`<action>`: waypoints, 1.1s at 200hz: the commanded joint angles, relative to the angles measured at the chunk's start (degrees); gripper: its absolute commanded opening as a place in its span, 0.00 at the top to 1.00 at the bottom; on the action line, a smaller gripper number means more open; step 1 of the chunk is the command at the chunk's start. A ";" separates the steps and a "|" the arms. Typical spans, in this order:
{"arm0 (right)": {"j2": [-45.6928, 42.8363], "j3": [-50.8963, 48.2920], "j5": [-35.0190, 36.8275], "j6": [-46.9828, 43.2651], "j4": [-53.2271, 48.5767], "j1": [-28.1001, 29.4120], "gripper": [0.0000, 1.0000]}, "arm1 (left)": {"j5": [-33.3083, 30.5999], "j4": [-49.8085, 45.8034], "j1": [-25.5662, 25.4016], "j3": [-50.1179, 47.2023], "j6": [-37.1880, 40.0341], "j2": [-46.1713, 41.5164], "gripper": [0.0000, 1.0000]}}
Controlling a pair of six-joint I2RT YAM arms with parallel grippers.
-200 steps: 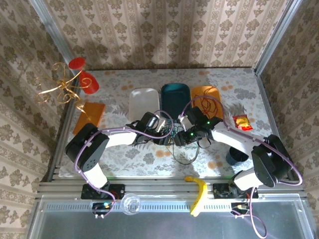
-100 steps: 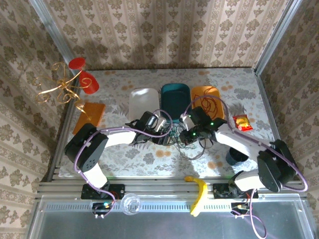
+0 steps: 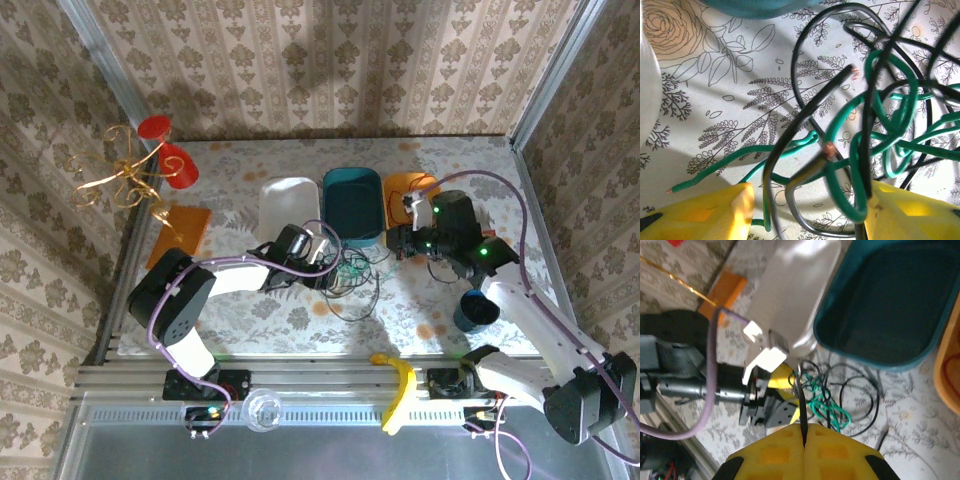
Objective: Untangle the cables
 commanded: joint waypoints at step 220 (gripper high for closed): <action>-7.77 10.78 47.68 6.67 11.45 -16.32 1.00 | -11.49 -7.05 1.21 -7.14 -3.97 3.71 1.00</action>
